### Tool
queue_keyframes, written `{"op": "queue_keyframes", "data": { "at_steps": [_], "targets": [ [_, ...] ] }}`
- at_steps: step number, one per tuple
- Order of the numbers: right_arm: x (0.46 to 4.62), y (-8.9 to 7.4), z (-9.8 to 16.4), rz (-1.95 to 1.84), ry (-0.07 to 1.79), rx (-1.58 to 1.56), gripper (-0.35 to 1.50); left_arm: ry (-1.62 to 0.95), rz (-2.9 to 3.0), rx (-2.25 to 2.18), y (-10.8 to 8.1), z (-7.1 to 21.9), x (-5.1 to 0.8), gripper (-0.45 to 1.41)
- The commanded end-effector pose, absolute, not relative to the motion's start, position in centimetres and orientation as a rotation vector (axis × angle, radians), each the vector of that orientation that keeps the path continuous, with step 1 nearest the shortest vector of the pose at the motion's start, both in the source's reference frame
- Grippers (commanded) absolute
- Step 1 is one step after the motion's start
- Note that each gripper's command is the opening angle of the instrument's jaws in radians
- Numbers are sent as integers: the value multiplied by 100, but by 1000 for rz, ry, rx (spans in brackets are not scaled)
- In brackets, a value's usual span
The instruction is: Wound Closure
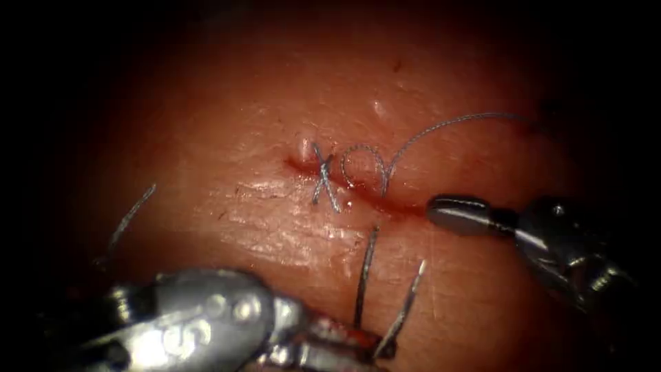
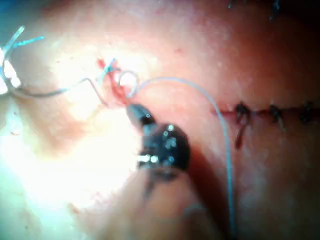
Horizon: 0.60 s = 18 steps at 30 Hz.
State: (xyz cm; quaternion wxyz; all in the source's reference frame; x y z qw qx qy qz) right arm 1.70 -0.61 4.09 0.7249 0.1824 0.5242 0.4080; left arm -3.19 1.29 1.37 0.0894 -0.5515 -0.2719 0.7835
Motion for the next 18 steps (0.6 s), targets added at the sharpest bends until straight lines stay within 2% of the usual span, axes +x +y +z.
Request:
{"op": "queue_keyframes", "data": {
  "at_steps": [1, 18],
  "targets": [
    [181, -60, 415, 895, 1161, 394, -35, -801, 2335, -1643, 132, 141, -324, -45],
    [218, -78, 451, 841, 1107, 397, -35, -742, 2343, -1657, 148, 104, -306, -45]
  ]
}}
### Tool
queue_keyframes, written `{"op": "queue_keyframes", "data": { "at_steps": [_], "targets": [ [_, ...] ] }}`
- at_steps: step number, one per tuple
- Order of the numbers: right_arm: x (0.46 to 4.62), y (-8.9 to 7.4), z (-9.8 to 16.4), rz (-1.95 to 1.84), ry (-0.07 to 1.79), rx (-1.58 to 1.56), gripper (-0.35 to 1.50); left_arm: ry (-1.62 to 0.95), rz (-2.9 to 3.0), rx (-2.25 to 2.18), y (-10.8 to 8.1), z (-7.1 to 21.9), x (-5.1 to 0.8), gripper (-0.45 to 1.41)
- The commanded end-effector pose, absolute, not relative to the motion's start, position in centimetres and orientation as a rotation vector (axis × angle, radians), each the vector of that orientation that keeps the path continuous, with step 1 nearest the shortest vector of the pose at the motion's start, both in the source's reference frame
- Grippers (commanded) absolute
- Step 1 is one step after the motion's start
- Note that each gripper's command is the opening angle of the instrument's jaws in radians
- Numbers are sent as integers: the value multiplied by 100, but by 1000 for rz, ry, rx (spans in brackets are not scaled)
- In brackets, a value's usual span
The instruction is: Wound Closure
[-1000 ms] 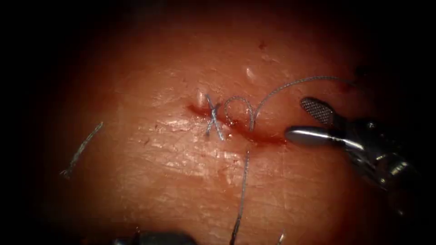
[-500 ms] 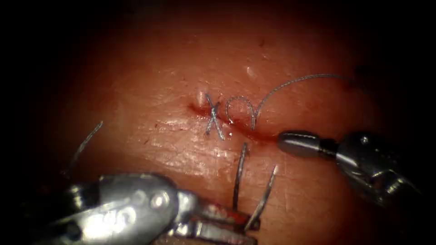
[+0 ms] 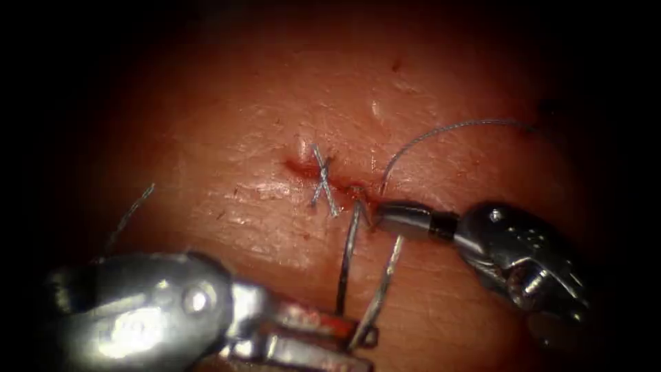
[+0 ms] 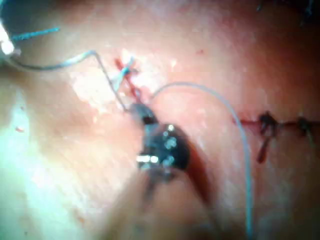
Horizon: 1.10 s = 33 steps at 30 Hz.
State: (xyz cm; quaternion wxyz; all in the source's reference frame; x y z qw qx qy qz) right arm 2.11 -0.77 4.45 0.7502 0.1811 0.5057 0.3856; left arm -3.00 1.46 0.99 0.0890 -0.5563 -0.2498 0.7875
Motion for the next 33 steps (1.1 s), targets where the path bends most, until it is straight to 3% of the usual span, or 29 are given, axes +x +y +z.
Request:
{"op": "queue_keyframes", "data": {
  "at_steps": [1, 33],
  "targets": [
    [218, -78, 451, 840, 1107, 397, -35, -739, 2344, -1659, 150, 101, -304, -45],
    [219, -85, 455, 808, 1107, 418, -35, -481, 2358, -1604, 289, 84, -229, -45]
  ]
}}
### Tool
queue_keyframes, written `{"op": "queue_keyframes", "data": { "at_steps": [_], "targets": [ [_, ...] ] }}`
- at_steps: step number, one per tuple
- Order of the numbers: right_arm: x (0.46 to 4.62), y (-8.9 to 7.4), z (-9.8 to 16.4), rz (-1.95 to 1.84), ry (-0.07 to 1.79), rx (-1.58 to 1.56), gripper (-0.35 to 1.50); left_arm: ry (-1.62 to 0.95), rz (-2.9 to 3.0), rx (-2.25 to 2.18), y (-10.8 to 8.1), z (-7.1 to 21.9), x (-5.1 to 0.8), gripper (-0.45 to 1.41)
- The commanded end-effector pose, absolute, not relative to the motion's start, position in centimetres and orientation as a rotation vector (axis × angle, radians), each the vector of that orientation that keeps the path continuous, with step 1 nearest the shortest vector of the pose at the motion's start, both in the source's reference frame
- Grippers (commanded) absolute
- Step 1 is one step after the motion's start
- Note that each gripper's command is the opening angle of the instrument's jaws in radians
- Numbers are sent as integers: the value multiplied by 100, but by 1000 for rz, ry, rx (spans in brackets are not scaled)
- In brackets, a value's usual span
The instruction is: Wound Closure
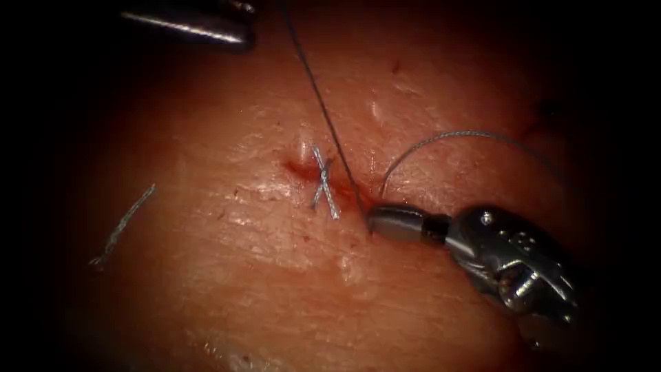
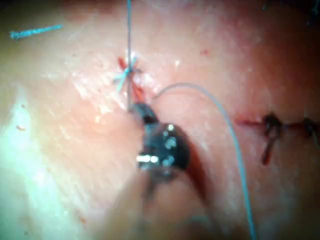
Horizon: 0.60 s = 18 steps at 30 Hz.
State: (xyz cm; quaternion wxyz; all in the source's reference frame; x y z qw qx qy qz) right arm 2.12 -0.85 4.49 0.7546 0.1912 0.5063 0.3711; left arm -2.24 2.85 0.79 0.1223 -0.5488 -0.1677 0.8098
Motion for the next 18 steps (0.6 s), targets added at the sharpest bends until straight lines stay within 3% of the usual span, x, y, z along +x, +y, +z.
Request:
{"op": "queue_keyframes", "data": {
  "at_steps": [1, 9, 14, 18],
  "targets": [
    [218, -85, 455, 807, 1107, 418, -35, -458, 2349, -1612, 294, 85, -228, -45],
    [216, -83, 454, 794, 1109, 407, -32, -344, 2299, -1598, 292, 109, -220, -45],
    [211, -80, 446, 773, 1112, 402, 9, -322, 2287, -1612, 270, 128, -218, -45],
    [211, -80, 439, 766, 1113, 398, 27, -326, 2275, -1623, 252, 138, -220, -42]
  ]
}}
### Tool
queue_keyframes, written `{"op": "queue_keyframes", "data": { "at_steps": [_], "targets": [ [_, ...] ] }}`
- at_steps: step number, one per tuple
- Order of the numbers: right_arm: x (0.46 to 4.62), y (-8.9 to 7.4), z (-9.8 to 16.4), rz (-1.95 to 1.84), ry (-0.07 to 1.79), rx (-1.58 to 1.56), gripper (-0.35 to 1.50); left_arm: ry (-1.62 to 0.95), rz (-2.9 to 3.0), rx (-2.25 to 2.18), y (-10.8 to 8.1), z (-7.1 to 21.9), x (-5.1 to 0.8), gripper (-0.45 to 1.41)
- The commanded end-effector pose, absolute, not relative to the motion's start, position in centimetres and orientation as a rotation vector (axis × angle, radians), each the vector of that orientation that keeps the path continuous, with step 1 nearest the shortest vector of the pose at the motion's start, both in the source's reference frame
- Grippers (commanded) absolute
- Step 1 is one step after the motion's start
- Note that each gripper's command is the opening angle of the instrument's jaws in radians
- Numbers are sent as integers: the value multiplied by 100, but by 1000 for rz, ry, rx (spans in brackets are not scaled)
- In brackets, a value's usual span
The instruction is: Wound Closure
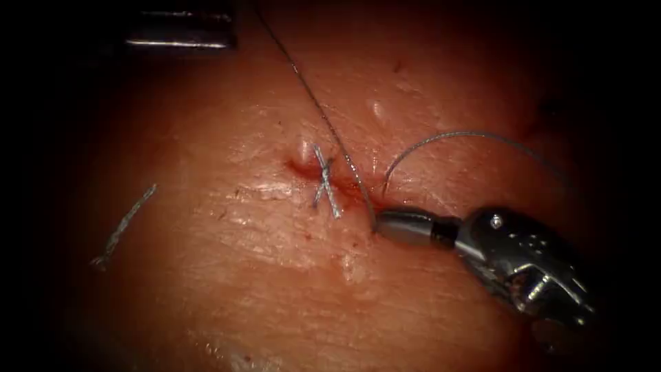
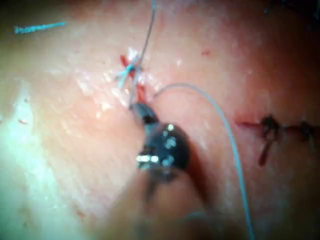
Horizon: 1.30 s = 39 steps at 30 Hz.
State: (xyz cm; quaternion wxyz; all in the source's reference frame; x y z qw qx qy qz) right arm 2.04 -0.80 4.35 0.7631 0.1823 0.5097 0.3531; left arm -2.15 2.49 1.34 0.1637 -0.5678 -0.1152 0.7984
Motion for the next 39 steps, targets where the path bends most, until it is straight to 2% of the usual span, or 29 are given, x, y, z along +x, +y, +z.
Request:
{"op": "queue_keyframes", "data": {
  "at_steps": [1, 2, 7, 11, 16, 18, 19, 20, 21, 31, 39],
  "targets": [
    [212, -80, 437, 760, 1119, 397, 31, -322, 2271, -1630, 250, 140, -220, -42],
    [213, -80, 435, 754, 1126, 397, 37, -316, 2266, -1634, 248, 141, -220, -43],
    [219, -82, 431, 724, 1140, 411, 42, -307, 2254, -1651, 244, 145, -222, -45],
    [228, -84, 431, 711, 1142, 412, 66, -307, 2252, -1656, 243, 147, -223, -45],
    [235, -82, 432, 719, 1140, 391, 64, -308, 2252, -1657, 240, 145, -223, -45],
    [237, -80, 435, 732, 1137, 372, 51, -312, 2252, -1660, 239, 144, -225, -45],
    [238, -79, 436, 735, 1136, 368, 37, -313, 2251, -1660, 238, 144, -226, -45],
    [237, -78, 436, 730, 1140, 365, 10, -315, 2251, -1662, 237, 143, -228, -45],
    [237, -77, 437, 719, 1139, 359, -32, -317, 2251, -1662, 236, 142, -231, -45],
    [228, -84, 414, 651, 1112, 403, -35, -286, 2235, -1696, 222, 161, -249, -45],
    [250, -101, 373, 580, 1125, 492, -35, -255, 2245, -1724, 206, 195, -255, -45]
  ]
}}
